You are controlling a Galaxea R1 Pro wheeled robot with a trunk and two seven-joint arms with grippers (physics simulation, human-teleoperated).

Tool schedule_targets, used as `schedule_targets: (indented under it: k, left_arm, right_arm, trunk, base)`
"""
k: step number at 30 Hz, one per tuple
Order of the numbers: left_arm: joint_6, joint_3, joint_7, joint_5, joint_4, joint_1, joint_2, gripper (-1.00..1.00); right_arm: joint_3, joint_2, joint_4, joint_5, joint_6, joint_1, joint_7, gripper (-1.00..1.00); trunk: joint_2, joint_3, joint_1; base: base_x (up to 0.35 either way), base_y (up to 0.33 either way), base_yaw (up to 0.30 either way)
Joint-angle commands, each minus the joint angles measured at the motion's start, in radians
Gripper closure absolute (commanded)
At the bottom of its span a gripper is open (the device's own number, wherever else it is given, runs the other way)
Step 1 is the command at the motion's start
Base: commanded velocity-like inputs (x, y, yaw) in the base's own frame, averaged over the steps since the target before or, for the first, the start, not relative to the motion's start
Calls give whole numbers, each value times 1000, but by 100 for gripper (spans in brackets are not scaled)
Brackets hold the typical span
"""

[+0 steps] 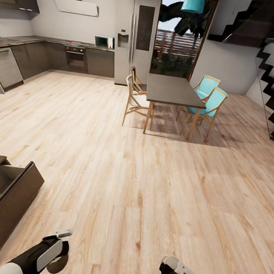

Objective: Place each of the two pumpkins and all three candles from the living room inside a cabinet in the living room (use any cabinet), then make sure every cabinet is closed, and position the cauldron so it is next to a table in the living room.

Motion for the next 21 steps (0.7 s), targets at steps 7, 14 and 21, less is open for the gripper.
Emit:
schedule_targets:
  k: [7, 14, 21]
  left_arm:
    - [-142, -15, -15, -5, 77, 1, -9, 100]
    - [-215, -10, -17, 8, 87, 7, -11, 100]
    - [-253, -5, -21, 12, 194, 9, -14, 100]
  right_arm:
    - [8, 1, 0, -10, -7, -1, -6, 100]
    - [8, 1, 0, -10, -5, -1, -5, 100]
    - [8, 1, 0, -10, -6, -1, -5, 100]
  trunk:
    - [-1, -1, 0]
    - [-1, -1, 0]
    - [-1, -1, 0]
  base:
    - [0, 0, -62]
    - [69, -23, -5]
    - [283, -92, 0]
